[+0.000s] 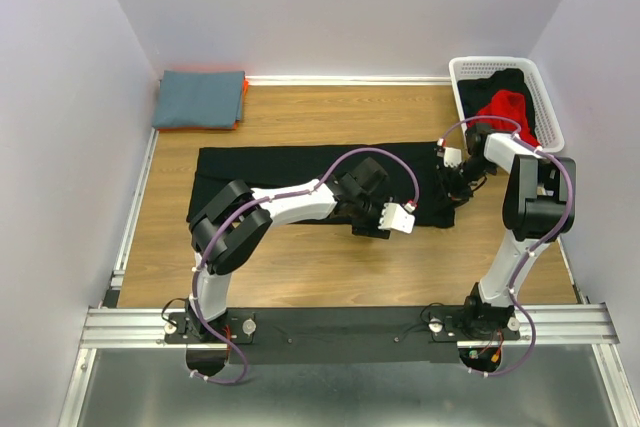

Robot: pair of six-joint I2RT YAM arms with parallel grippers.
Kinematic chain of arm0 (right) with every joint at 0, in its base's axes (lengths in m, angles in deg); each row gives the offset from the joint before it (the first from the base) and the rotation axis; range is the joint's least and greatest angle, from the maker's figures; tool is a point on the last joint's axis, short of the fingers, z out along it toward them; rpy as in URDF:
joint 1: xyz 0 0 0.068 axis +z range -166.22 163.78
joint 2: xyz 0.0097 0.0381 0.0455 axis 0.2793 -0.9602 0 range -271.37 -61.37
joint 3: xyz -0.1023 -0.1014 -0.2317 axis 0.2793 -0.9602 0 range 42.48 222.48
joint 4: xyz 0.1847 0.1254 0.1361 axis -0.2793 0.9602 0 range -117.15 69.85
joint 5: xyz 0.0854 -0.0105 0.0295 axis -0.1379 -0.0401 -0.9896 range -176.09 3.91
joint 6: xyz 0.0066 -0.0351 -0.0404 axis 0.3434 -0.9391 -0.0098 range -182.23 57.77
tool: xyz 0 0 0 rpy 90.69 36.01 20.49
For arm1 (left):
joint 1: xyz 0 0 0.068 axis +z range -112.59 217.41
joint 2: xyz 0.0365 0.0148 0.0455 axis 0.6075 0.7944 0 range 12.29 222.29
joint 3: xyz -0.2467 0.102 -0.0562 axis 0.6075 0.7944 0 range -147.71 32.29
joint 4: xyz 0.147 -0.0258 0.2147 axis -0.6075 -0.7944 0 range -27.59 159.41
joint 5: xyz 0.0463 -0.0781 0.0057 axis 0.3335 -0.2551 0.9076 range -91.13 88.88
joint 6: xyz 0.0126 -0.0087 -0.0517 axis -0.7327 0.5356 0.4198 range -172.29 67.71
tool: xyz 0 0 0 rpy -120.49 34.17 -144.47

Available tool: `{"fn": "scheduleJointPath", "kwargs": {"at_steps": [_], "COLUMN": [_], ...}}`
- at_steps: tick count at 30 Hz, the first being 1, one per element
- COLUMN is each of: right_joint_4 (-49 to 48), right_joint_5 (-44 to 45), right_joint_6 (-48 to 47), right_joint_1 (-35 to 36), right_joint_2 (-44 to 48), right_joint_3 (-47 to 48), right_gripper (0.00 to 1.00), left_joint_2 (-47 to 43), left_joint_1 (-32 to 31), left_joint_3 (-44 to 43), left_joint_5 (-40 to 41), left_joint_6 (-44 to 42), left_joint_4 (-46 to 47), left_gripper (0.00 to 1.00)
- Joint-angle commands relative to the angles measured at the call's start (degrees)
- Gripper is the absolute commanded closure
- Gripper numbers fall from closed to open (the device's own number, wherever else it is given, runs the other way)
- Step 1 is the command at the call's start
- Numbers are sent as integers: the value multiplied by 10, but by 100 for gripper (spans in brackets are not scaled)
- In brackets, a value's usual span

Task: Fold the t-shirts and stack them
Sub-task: Fold the tshirt

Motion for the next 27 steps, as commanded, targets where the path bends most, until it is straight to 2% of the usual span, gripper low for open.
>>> {"fn": "scheduleJointPath", "kwargs": {"at_steps": [1,17,23,25,27], "right_joint_4": [-12,6,5,5,6], "right_joint_5": [-17,-2,0,-1,-4], "right_joint_6": [8,4,2,3,4], "right_joint_1": [1,3,5,5,5], "right_joint_2": [8,24,18,20,21], "right_joint_3": [5,15,10,7,6], "right_gripper": [63,64,74,79,89], "left_joint_2": [2,2,-2,-5,-9], "left_joint_1": [-6,-6,-6,-6,-6], "left_joint_3": [-1,2,4,5,5], "left_joint_5": [12,11,11,9,4], "left_joint_6": [-7,-5,-3,-4,-5], "left_joint_4": [14,15,18,20,22], "left_gripper": [36,36,36,36,37]}}
